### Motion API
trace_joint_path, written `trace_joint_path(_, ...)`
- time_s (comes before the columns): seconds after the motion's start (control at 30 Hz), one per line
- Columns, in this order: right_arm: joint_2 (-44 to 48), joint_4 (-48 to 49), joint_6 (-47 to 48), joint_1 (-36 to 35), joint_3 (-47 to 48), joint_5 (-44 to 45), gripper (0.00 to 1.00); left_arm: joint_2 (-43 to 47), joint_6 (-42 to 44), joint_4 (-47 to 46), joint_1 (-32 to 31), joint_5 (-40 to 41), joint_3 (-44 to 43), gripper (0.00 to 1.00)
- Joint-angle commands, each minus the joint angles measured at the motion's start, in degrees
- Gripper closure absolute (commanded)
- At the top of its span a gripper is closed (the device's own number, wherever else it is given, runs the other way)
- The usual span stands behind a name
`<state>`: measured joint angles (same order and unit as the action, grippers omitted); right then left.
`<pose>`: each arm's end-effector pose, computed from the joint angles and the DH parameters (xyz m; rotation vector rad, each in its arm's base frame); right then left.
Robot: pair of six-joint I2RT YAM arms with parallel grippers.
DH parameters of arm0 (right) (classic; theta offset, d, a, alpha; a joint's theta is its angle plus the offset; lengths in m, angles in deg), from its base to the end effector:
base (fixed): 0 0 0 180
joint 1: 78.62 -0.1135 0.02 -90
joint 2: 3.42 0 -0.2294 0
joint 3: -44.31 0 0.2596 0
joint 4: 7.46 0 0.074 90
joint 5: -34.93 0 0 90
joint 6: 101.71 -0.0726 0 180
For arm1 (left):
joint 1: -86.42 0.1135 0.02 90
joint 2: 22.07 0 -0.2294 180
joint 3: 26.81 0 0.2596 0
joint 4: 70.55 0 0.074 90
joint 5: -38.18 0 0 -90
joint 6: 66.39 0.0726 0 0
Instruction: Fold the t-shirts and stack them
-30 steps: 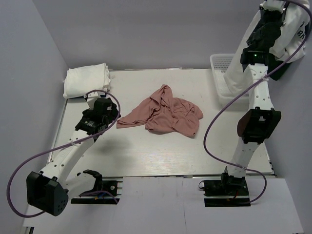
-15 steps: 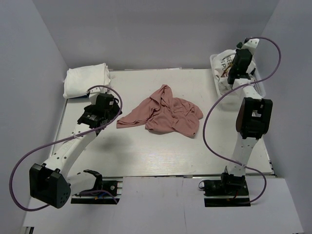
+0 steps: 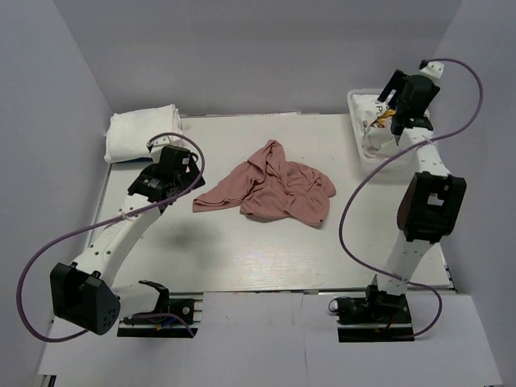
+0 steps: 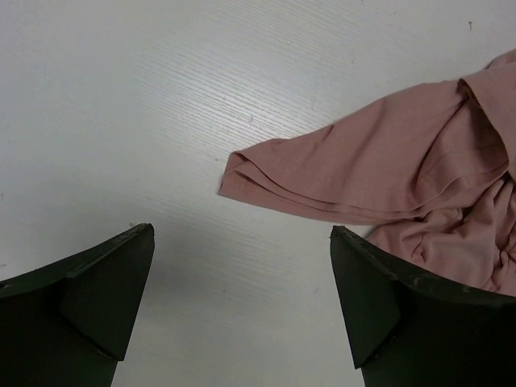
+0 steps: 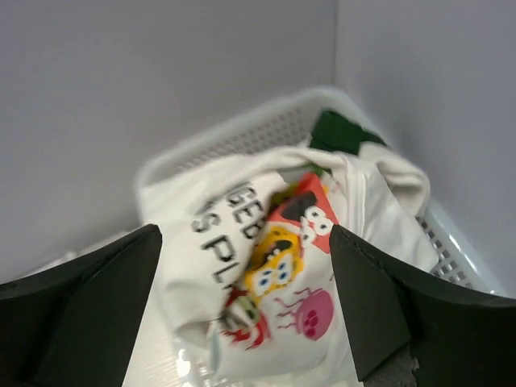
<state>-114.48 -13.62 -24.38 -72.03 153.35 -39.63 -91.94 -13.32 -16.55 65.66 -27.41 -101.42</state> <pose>0.4988 -0.0771 0.2979 0.4810 1.6417 -0.1519 0.2829 -0.0752 0.2442 -0.5118 2.2755 0.0240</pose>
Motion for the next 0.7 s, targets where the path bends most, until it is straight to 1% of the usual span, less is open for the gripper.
trace_joint_path(0.0, 10.6, -0.42, 1.14, -0.79, 0.04, -4.54, 0.1, 0.95, 0.11, 3.13, -0.16, -2.42, -2.47, 0.0)
trace_joint_path(0.03, 12.09, -1.04, 1.59, -0.88, -0.05, -5.07, 0.1, 1.48, 0.1, 3.13, -0.16, -3.04, -2.47, 0.0)
trace_joint_path(0.1, 13.68, -4.37, 5.36, -2.28, 0.47, -9.19, 0.1, 2.71, 0.1, 3.13, -0.16, -3.83, -1.77, 0.0)
trace_joint_path(0.13, 14.38, -5.52, 9.98, -2.81, 1.17, -11.03, 0.1, 4.02, 2.1, 1.91, -0.16, -6.71, -0.89, 0.0)
trace_joint_path(0.17, 14.82, -9.8, 11.6, -4.55, 2.13, -12.27, 0.1, 4.64, 2.91, 1.2, -0.16, -8.39, -0.88, 0.0)
trace_joint_path(0.23, 14.83, -12.29, 13.79, -9.46, 3.8, -13.42, 0.1, 5.79, 3.44, -0.64, -0.16, -13.57, 0.16, 0.0)
trace_joint_path(0.27, 14.48, -14.47, 17.29, -10.8, 3.9, -13.94, 0.1, 7.01, 4.83, -1.87, -0.16, -15.42, 1.65, 0.0)
trace_joint_path(0.3, 14.39, -15.02, 18.11, -14.72, 3.99, -14.47, 0.1, 7.55, 4.85, -3.88, -0.16, -17.18, 3.67, 0.0)
trace_joint_path(0.33, 14.21, -15.55, 19.33, -15.89, 3.99, -14.48, 0.1, 7.55, 4.85, -4.86, -0.16, -17.2, 4.82, 0.0)
trace_joint_path(0.4, 13.07, -16.96, 19.79, -20.63, 3.55, -15.09, 0.1, 8.25, 4.85, -7.4, -0.16, -16.5, 7.62, 0.0)
trace_joint_path(0.43, 12.46, -17.48, 20.39, -21.52, 3.46, -16.66, 0.1, 7.65, 4.85, -8.29, -0.16, -16.49, 8.34, 0.0)
trace_joint_path(0.47, 10.8, -18.09, 20.66, -22.84, 3.29, -16.67, 0.1, 6.94, 5.54, -9.17, -0.16, -16.49, 8.87, 0.0)
trace_joint_path(0.5, 10.0, -18.1, 20.93, -25.81, 3.03, -15.72, 0.1, 4.59, 6.77, -10.83, -0.16, -17.02, 8.87, 0.0)
trace_joint_path(0.53, 8.16, -18.71, 21.19, -26.71, 3.28, -15.71, 0.1, 3.0, 8.0, -11.98, -0.16, -18.41, 8.87, 0.0)
trace_joint_path(0.57, 5.8, -20.28, 21.28, -29.33, 4.77, -13.97, 0.1, -0.67, 10.88, -13.9, -0.16, -22.26, 8.26, 0.0)
trace_joint_path(0.6, 4.56, -22.3, 21.19, -29.88, 5.74, -13.69, 0.1, -2.71, 10.91, -13.92, -0.69, -24.21, 7.65, 0.0)
trace_joint_path(0.63, 1.5, -23.62, 20.84, -30.75, 8.36, -13.95, 0.1, -4.73, 13.09, -15.06, -0.69, -26.84, 6.94, 0.0)
trace_joint_path(0.67, -0.1, -27.47, 20.58, -32.33, 11.25, -14.64, 0.1, -6.67, 13.72, -15.07, -0.69, -26.86, 6.24, 0.0)
